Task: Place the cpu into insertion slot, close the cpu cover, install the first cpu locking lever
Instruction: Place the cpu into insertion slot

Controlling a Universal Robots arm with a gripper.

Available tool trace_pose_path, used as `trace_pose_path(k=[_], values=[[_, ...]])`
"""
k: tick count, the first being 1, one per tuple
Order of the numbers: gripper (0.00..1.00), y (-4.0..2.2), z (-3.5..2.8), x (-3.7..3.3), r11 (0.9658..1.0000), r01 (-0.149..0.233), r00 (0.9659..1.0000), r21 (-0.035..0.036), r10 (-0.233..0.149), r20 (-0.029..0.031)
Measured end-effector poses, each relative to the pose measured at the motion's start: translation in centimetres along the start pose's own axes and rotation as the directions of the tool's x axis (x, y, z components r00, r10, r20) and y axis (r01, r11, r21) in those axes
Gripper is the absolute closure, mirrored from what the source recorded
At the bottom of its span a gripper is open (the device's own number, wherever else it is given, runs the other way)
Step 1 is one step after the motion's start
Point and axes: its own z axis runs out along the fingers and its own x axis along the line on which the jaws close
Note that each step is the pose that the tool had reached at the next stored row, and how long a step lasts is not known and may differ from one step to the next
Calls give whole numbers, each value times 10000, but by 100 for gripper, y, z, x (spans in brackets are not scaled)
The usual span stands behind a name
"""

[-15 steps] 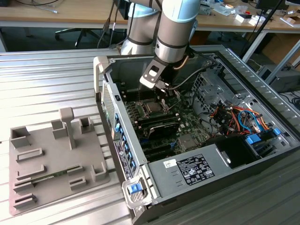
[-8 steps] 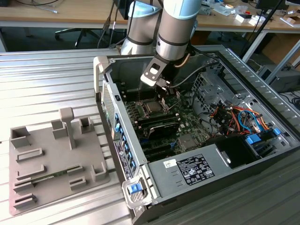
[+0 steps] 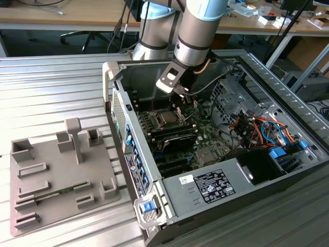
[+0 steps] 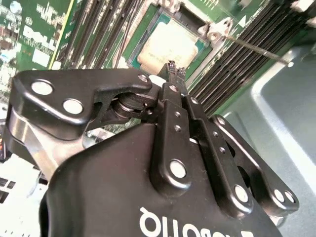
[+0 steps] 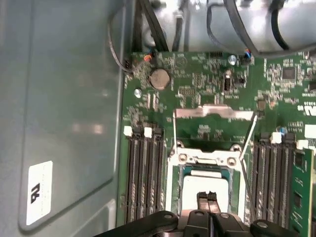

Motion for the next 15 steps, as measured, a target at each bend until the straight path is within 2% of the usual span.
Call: trace_pose_path(k=[7,15], values=[[89,82,-79,-4,10000,0,10000,55,0,8],[89,291,-106,-13,9996,1,10000,272,-1,1]])
